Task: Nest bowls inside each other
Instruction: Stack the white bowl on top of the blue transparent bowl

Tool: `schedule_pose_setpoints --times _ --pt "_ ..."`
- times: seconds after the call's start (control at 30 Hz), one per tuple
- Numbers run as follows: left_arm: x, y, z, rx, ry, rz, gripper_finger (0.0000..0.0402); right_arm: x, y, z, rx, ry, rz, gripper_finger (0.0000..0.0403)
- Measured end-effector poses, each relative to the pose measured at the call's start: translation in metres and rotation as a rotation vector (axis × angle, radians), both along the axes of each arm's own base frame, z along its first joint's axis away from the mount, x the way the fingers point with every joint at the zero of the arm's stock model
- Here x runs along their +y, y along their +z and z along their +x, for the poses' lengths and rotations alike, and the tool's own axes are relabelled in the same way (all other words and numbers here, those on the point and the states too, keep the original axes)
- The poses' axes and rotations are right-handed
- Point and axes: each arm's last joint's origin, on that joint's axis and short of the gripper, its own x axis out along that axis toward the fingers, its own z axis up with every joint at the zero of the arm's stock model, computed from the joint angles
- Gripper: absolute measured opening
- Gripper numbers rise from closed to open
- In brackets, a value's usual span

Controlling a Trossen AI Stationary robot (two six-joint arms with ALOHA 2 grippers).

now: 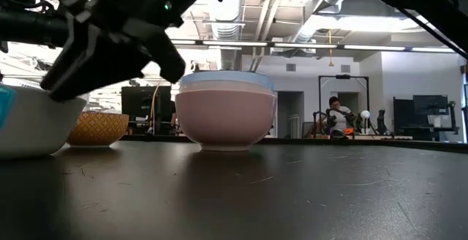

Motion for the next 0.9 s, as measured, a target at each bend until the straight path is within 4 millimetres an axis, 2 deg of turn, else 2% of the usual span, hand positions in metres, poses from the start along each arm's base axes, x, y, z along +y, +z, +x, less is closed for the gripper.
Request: schedule_pose_setpoints --times 0.1,0.3,0.4,0.57,0.67,0.77,0.9 --pt "0.0 0.0 0.0 0.003 0.0 -0.001 0.0094 0.0 -0.001 0.002 -0.025 0.002 -0.009 0.0142" --pt "0.0 -0.001 0.001 0.008 0.001 -0.004 0.0094 0.0 -0.02 0.007 -0.034 0.037 -0.108 0.0126" --pt "0.0 -0.001 0.001 0.009 0.002 -0.002 0.0094 0.0 -0.02 0.008 -0.047 0.043 -0.112 0.0096" --pt "0.0 -0.001 0.001 0.013 0.003 0.004 0.0094 0.004 -0.017 0.007 -0.043 0.069 -0.132 0.0015" --pt "0.0 -0.001 0.001 0.014 0.003 0.004 0.0094 0.007 0.003 0.001 -0.05 0.08 -0.122 0.0014" --pt "0.0 -0.001 0.001 0.015 0.003 0.005 0.0094 0.002 0.041 -0.016 -0.031 0.087 -0.108 0.0011" --pt "0.001 -0.001 0.001 0.017 0.008 0.007 0.0094 -0.018 0.092 -0.045 0.041 0.031 -0.037 0.0006"
